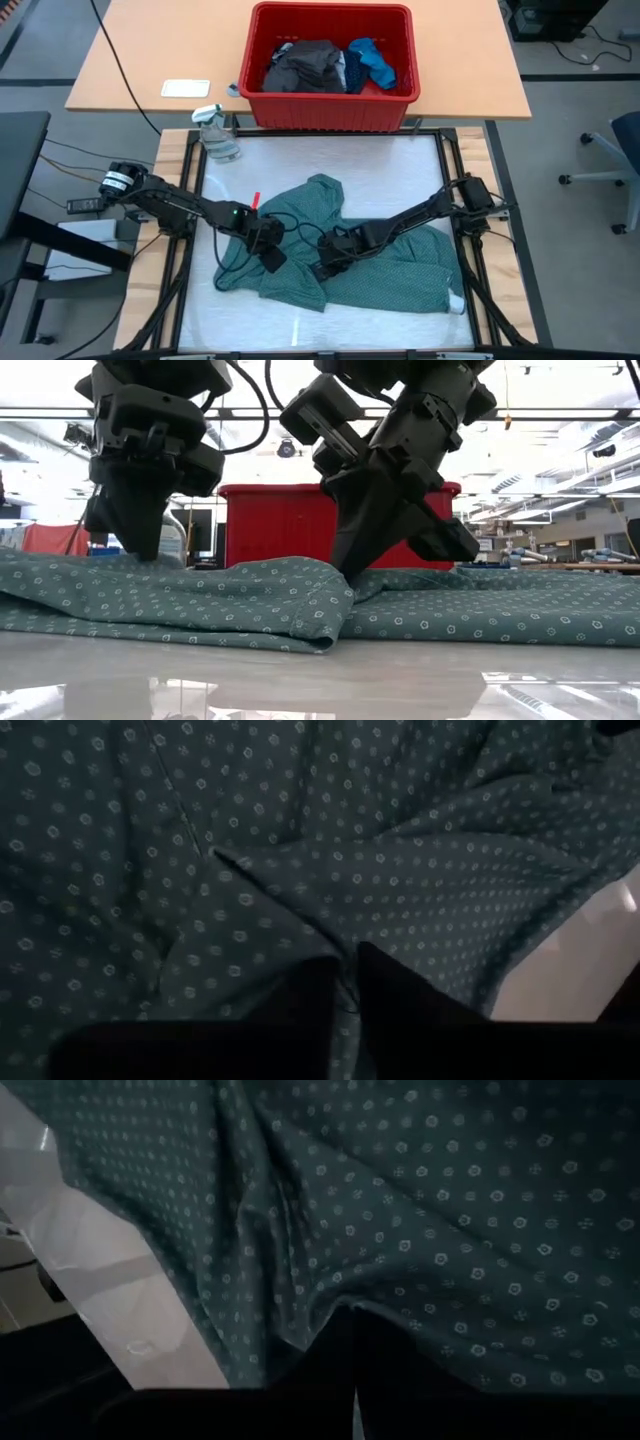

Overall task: Fold laundry
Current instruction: Fold the green shirt

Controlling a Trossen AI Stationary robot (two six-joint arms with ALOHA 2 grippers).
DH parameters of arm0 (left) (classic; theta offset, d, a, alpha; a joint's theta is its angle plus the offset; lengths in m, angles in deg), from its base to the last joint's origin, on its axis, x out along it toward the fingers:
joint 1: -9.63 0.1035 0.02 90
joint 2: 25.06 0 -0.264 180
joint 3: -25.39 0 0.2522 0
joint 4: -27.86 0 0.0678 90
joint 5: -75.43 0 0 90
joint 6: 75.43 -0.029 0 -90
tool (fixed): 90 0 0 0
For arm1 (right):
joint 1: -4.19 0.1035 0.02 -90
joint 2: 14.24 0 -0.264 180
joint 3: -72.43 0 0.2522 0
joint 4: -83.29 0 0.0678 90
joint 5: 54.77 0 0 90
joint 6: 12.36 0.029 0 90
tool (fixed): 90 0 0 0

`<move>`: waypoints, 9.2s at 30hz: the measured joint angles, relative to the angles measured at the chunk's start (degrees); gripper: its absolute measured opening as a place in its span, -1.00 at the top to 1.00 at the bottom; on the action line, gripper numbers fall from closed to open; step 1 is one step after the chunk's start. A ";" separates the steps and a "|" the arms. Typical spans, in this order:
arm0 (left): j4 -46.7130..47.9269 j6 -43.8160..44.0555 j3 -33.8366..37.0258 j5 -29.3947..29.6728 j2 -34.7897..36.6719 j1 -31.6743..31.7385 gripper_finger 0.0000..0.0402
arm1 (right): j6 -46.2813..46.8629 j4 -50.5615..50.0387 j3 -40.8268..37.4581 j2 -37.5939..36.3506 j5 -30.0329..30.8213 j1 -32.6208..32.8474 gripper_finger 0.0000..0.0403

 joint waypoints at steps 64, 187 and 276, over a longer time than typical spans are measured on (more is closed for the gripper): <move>16.70 9.87 -3.69 8.89 4.33 -1.64 0.88 | -58.43 -9.03 0.02 -2.70 14.74 -2.10 0.97; -20.96 -1.48 -8.13 27.82 -2.05 -10.78 0.21 | -14.42 9.63 -39.61 -35.92 12.98 16.96 0.49; 9.55 -9.80 -28.51 17.44 -21.35 0.58 0.68 | -35.61 6.01 -43.30 -41.04 16.59 -8.24 0.86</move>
